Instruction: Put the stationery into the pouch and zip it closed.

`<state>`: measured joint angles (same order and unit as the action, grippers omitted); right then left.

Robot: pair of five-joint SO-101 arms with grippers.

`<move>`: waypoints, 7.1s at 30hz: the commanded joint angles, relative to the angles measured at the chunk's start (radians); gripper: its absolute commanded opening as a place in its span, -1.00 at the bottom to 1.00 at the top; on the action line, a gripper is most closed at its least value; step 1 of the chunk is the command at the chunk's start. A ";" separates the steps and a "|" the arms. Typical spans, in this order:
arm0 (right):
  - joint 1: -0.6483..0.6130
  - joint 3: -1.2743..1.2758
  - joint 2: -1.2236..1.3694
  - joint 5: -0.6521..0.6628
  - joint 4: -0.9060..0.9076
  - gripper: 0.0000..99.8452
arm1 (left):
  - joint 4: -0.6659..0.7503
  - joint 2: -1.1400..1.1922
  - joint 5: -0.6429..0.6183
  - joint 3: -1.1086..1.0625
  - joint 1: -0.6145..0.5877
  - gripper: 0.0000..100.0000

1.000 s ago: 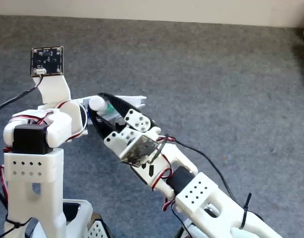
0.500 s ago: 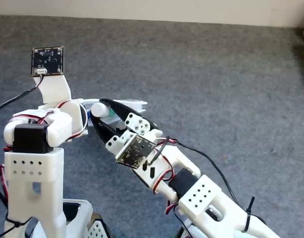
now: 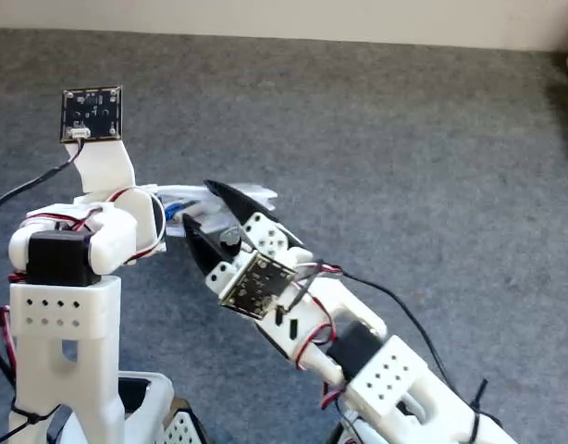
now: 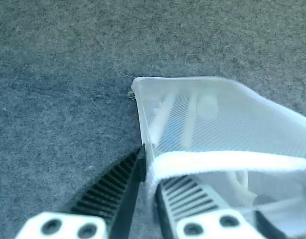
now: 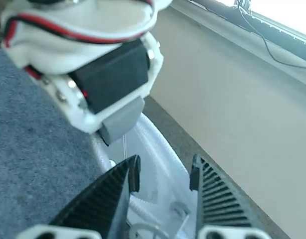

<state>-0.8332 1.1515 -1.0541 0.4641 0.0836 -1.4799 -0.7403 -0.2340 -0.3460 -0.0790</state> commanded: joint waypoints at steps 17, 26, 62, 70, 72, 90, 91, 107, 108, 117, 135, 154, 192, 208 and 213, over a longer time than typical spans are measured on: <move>0.021 -0.031 -0.314 -0.132 0.424 -0.69 | 0.021 -0.027 -0.006 0.021 -0.019 -0.97; 0.022 -0.105 -0.308 -0.308 0.585 -0.69 | 0.021 -0.027 -0.006 0.021 -0.019 -0.97; 0.004 0.056 -0.151 -0.425 0.286 -0.69 | 0.025 -0.027 -0.006 0.002 -0.019 -0.97; 0.004 0.056 -0.076 -0.486 0.237 -0.70 | 0.025 -0.027 0.017 0.001 -0.019 -0.97; 0.005 0.056 -0.071 -0.486 0.240 -0.72 | 0.025 -0.027 0.017 0.001 -0.019 -0.97; 0.004 0.054 -0.182 -0.485 0.378 -0.76 | 0.025 -0.027 0.018 0.001 -0.019 -0.97; 0.004 0.054 -0.182 -0.485 0.377 -0.76 | 0.023 -0.027 0.018 0.001 -0.019 -0.97; 0.007 0.048 -0.180 -0.489 0.372 -0.74 | 0.021 -0.027 0.018 0.001 -0.019 -0.97; 0.007 0.048 -0.180 -0.489 0.372 -0.74 | 0.021 -0.027 0.018 0.001 -0.019 -0.97; 0.008 0.058 -0.183 -0.486 0.318 -0.74 | 0.020 -0.027 0.018 0.001 -0.019 -0.97; 0.008 0.056 -0.186 -0.433 0.332 -0.97 | 0.018 -0.027 0.020 0.001 -0.019 -0.97; 0.001 -0.134 -0.420 -0.270 1.093 -0.99 | 0.017 -0.027 0.169 0.101 -0.013 -0.67; -0.136 -0.094 -0.699 -0.212 1.302 -0.99 | 0.072 -0.025 0.407 0.128 0.733 -0.48; 0.047 -0.104 -0.783 -0.210 1.303 -0.99 | 0.066 -0.027 0.448 0.131 0.590 -0.48; 0.111 -0.166 -0.779 -0.210 1.323 -0.99 | -0.020 -0.027 0.545 0.150 0.568 -0.48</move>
<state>-0.7718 1.0702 -1.8290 0.2447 1.4032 -1.4369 -0.7419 0.2539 -0.2723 0.5040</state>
